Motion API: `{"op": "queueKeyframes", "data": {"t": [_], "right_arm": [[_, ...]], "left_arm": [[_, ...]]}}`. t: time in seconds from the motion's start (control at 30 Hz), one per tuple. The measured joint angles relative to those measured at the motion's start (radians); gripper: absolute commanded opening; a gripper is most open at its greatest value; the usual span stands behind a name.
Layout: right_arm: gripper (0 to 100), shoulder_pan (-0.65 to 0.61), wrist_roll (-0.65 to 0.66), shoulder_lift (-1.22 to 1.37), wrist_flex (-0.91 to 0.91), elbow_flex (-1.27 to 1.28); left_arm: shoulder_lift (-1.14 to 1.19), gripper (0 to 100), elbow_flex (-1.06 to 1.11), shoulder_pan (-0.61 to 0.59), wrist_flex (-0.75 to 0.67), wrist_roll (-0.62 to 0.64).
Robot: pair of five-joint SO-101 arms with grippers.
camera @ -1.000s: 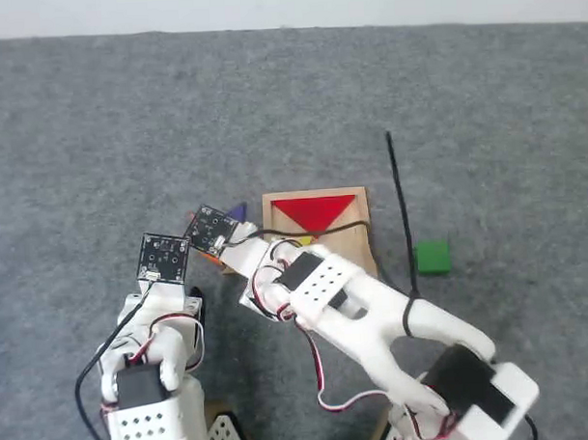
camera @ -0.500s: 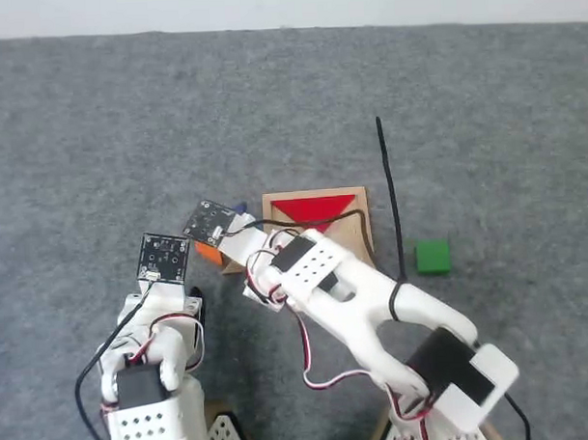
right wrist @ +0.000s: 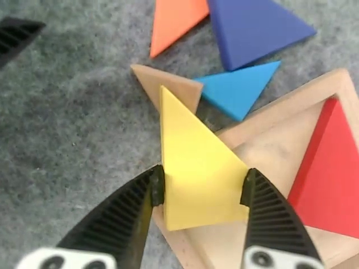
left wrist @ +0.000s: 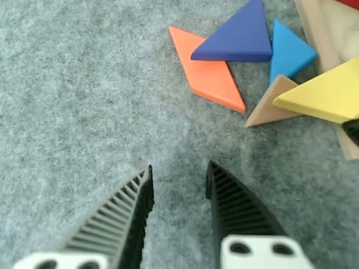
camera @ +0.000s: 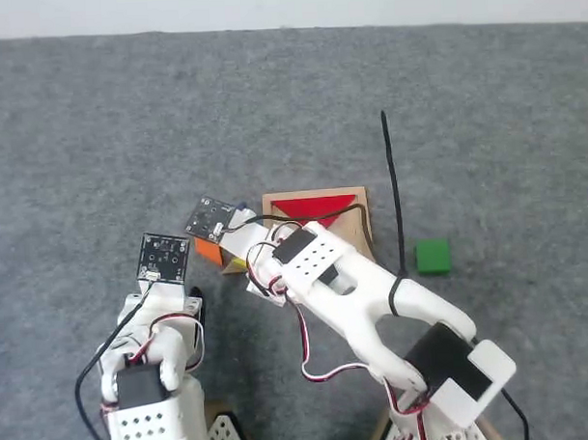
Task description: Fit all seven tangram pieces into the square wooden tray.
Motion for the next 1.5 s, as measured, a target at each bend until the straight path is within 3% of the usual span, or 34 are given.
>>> {"op": "queueKeyframes", "data": {"t": [0.23, 0.8, 1.13, 1.5], "right_arm": [[19.8, 0.000, 0.054, -0.003, 0.029, 0.000], [19.7, 0.009, 0.376, -0.009, 0.140, -0.002], [16.9, 0.009, 0.433, -0.109, 0.219, 0.066], [16.9, 0.127, 0.669, -0.120, 0.226, 0.086]], "left_arm": [[0.000, 15, 0.000, 0.000, 0.000, 0.000], [0.000, 15, 0.000, 0.000, 0.000, 0.000], [0.000, 15, 0.000, 0.000, 0.000, 0.000], [0.000, 15, 0.000, 0.000, 0.000, 0.000]]}}
